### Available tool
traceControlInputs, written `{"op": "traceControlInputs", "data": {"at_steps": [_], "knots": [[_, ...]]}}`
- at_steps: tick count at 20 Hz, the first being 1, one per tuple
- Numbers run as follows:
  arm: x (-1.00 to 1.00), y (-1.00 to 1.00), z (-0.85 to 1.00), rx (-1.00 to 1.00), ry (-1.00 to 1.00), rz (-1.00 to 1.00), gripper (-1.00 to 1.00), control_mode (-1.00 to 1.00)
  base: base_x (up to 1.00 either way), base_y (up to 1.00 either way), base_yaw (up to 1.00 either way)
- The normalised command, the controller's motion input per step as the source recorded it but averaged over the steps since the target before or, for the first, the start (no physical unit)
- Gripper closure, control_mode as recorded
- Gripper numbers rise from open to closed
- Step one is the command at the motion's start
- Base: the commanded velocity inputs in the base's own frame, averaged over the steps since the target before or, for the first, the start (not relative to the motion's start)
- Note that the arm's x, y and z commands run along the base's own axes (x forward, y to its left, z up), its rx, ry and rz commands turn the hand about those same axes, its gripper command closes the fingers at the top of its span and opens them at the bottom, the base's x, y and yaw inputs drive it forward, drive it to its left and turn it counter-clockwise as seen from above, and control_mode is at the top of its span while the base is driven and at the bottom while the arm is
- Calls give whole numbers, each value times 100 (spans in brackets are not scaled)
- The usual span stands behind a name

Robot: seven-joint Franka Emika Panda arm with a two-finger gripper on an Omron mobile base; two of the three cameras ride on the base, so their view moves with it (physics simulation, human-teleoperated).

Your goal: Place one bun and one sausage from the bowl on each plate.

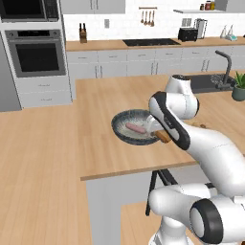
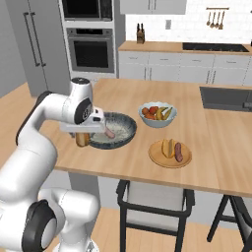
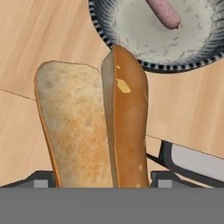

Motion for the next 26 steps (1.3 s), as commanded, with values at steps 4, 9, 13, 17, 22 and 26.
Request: {"op": "traceControlInputs", "data": {"at_steps": [4, 9, 13, 17, 22, 26], "knots": [[0, 0, 0, 0, 0, 0, 100, 100, -2, 0, 0], [0, 0, 0, 0, 0, 0, 100, 100, -78, -73, -11], [0, 0, 0, 0, 0, 0, 100, 100, -36, -100, -24], [0, 0, 0, 0, 0, 0, 100, 100, 9, -100, -7], [0, 0, 0, 0, 0, 0, 100, 100, 24, -100, 0], [0, 0, 0, 0, 0, 0, 100, 100, 25, -100, 0]]}}
